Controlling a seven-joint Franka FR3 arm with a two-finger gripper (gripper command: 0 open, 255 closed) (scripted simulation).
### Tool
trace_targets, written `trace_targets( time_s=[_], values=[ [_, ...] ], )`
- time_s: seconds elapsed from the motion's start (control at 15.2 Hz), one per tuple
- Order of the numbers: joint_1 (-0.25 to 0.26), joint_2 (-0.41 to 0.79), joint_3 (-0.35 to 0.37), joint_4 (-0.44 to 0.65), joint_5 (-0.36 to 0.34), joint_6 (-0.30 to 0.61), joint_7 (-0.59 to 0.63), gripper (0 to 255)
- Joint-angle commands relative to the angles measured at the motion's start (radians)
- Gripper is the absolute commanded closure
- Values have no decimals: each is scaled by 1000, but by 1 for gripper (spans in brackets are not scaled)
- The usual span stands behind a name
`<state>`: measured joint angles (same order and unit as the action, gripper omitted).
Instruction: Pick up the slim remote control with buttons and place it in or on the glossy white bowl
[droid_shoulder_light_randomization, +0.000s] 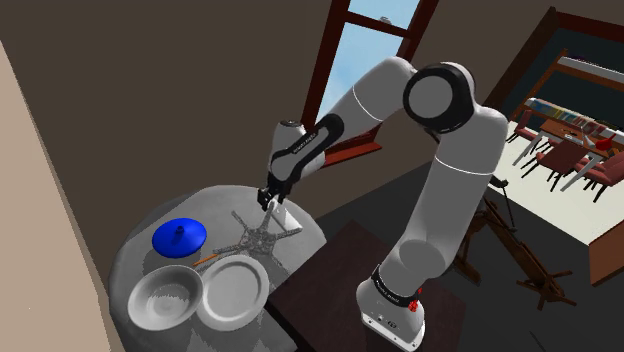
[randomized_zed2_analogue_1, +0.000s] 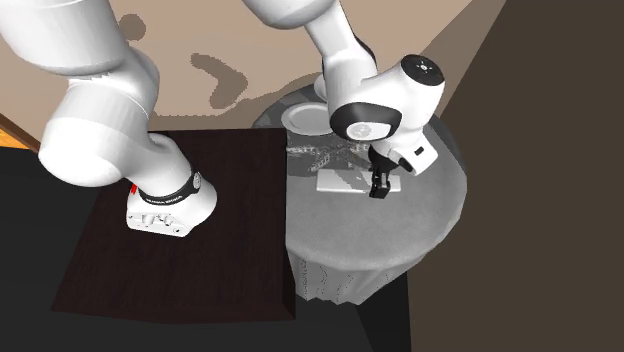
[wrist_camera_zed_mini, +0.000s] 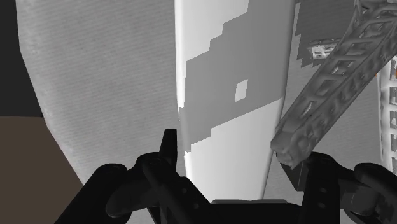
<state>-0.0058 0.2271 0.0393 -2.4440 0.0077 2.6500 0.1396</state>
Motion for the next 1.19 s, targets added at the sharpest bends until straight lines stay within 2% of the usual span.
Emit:
trace_targets(
  time_s=[0.0,0.33,1.12],
  values=[
    [-1,-27,0,-3,2,-25,-1,255],
    [-2,-92,2,-1,5,-91,-3,255],
    [192,-37,122,82,-29,-116,336,255]
  ],
)
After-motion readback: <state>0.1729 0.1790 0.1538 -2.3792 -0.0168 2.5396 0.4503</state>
